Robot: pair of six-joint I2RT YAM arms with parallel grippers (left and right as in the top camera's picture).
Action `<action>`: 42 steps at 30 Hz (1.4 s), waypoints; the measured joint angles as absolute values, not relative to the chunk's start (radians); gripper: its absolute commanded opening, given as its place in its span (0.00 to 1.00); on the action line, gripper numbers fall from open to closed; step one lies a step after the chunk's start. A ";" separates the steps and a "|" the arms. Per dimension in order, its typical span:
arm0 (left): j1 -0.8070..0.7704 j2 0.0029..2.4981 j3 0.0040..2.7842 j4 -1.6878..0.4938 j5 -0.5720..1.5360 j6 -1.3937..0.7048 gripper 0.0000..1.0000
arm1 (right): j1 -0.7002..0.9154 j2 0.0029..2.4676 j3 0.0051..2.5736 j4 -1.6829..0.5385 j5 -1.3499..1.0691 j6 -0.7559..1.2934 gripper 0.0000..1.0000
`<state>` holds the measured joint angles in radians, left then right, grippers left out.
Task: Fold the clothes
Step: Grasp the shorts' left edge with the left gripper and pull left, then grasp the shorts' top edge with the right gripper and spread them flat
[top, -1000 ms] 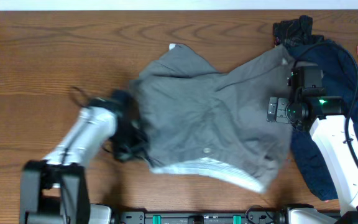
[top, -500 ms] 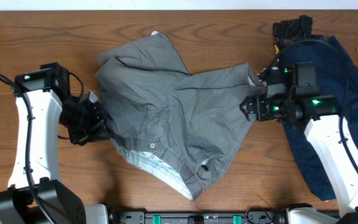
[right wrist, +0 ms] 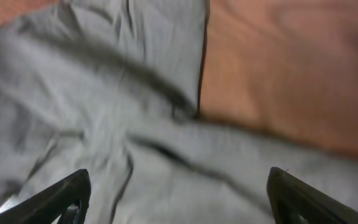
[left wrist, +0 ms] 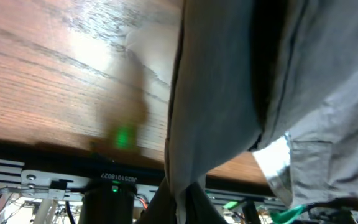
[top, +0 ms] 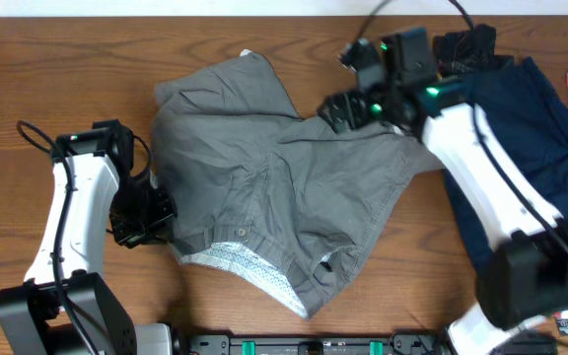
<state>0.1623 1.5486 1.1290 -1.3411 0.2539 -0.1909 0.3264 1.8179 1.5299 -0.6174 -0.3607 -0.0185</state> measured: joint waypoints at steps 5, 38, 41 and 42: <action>0.162 1.549 1.112 -1.322 0.240 -0.207 0.06 | 0.391 1.977 1.590 -0.466 -0.314 -0.012 0.99; 0.162 1.549 1.107 -1.267 0.232 -0.213 0.06 | 0.542 2.399 1.608 0.103 -0.012 0.130 0.05; 0.162 1.549 1.107 -1.239 0.232 -0.213 0.06 | 0.539 2.391 1.611 0.076 0.059 0.157 0.04; 0.162 1.549 1.107 -1.221 0.232 -0.213 0.06 | 0.536 2.384 1.612 0.057 0.085 0.162 0.03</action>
